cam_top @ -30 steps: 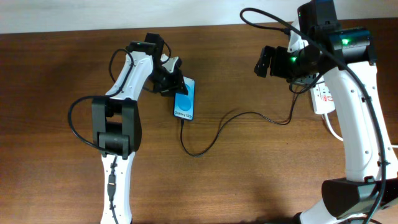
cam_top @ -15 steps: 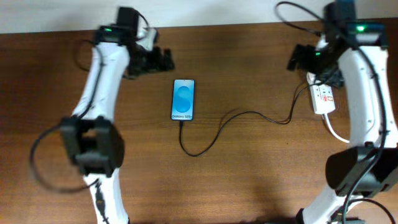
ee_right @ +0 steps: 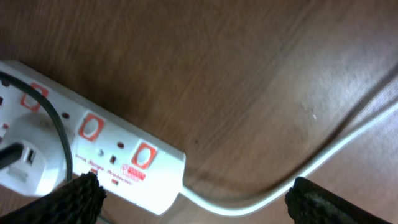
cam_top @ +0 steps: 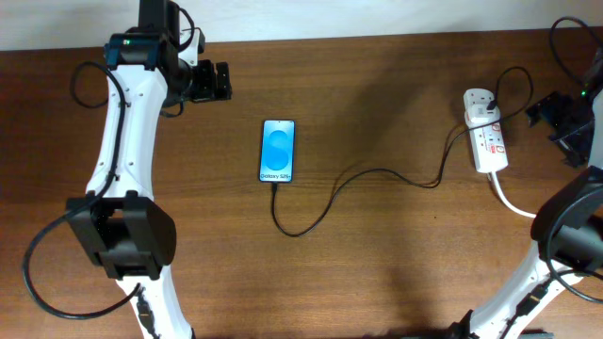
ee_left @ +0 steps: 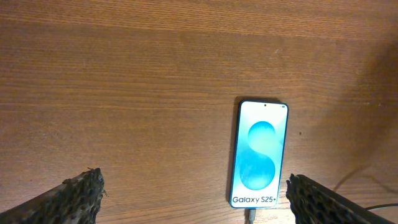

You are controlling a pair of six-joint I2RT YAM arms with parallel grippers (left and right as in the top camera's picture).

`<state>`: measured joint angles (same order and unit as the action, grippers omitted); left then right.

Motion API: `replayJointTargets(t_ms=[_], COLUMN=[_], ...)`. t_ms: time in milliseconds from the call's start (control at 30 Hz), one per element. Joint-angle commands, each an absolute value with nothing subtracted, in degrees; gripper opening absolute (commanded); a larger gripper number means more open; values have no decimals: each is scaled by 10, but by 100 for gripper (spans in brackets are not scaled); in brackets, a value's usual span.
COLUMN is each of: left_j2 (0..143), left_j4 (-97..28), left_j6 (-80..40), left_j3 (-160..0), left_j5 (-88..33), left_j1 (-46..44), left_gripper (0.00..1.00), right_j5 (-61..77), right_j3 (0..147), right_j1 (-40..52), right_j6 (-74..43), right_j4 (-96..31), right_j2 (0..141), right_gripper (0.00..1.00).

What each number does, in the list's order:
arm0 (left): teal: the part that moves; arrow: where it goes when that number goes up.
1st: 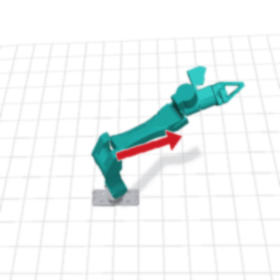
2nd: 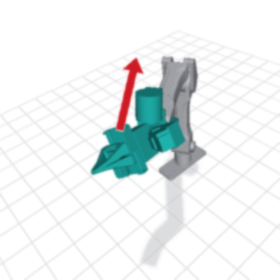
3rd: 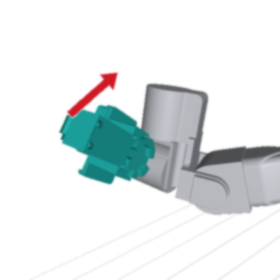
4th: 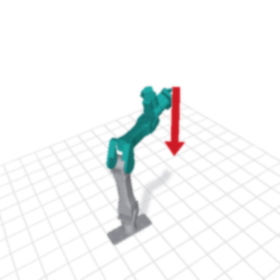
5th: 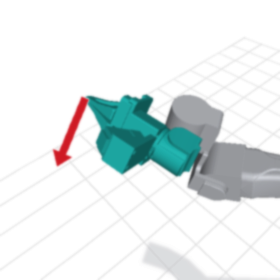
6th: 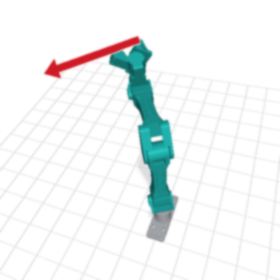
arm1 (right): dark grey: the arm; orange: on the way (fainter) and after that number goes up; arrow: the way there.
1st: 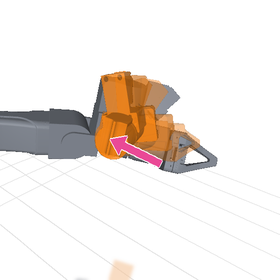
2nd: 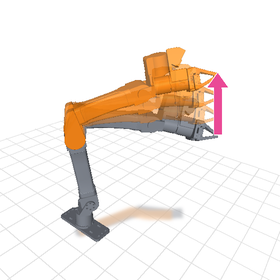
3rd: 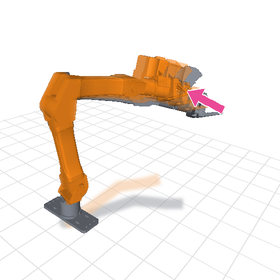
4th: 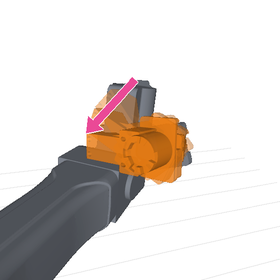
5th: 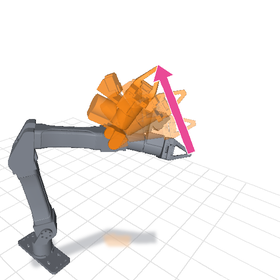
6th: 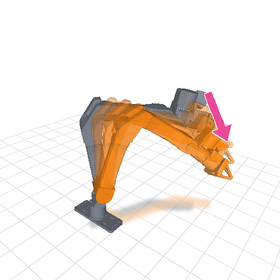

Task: Plug charger to phone and switch on socket
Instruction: 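Move the right gripper over the white power strip's orange switch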

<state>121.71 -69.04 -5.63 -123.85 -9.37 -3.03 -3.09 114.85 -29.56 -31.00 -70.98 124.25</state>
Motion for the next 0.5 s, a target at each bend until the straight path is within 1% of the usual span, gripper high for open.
replayJointTargets(t_ms=[0, 233, 333, 467], left_j2=[1222, 1222, 1222, 1222], left_j4=[-691, -691, -691, -691], left_j6=[-53, -53, -54, -53], left_j3=[-1236, -1236, -1236, -1236], left_j5=[-87, -88, -87, -88], left_j1=[-33, -37, -37, -37], left_gripper=[99, 99, 99, 99], right_j5=[-43, -1, 17, 20], right_j3=[1147, 1147, 1147, 1146], right_j1=[-291, -277, -266, -265], right_j6=[-277, -253, -214, -214], right_j4=[-695, -662, -640, -630], right_j2=[1277, 1325, 1340, 1359], right_gripper=[98, 98, 98, 98])
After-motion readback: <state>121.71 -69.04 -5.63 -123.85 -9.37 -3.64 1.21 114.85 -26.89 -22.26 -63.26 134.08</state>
